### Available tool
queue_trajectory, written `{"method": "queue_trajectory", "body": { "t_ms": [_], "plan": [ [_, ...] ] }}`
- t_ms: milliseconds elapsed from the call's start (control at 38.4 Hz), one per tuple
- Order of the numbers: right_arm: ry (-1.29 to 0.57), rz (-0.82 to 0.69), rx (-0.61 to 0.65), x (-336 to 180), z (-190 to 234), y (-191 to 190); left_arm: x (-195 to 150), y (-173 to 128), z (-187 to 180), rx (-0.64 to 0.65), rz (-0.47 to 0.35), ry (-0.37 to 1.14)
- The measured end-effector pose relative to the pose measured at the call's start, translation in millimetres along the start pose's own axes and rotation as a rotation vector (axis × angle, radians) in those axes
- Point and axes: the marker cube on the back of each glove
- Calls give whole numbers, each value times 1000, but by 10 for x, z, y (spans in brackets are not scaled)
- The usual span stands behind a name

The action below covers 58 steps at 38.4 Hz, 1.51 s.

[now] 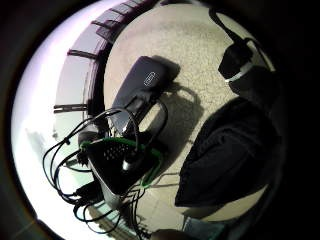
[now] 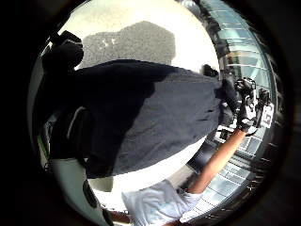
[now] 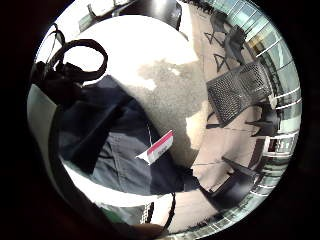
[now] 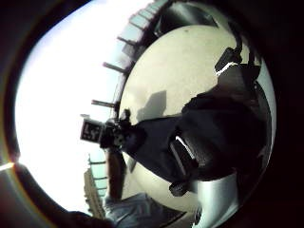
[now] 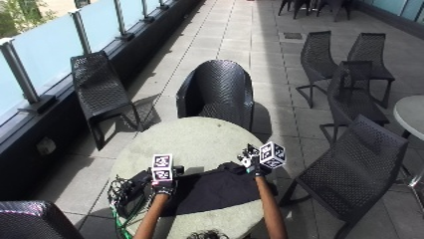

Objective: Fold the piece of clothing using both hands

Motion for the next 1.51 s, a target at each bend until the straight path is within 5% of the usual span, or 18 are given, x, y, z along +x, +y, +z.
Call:
{"method": "queue_trajectory", "body": {
  "t_ms": [78,209,313,469,678,808,912,991,1225,1382,1512],
  "plan": [
    [-192,-1,193,256,-162,217,17,16,117,202,14,-23],
    [-103,173,349,1023,-92,523,129,40,276,499,79,-122],
    [-60,403,278,1726,256,655,300,110,626,474,131,-172],
    [-118,370,243,1652,416,809,316,297,1046,186,134,-146],
    [142,611,143,1436,382,994,263,167,1267,147,148,8],
    [136,382,417,1284,327,700,258,203,1250,157,149,8],
    [247,504,403,1473,499,587,267,220,1234,152,155,11],
    [208,438,438,1561,685,302,266,211,1220,152,152,18],
    [-161,229,484,671,359,132,195,268,874,82,147,93],
    [-266,-21,443,-523,369,216,-50,397,79,213,111,250],
    [-212,-201,370,-1376,843,247,-360,701,-668,342,43,250]
  ]
}}
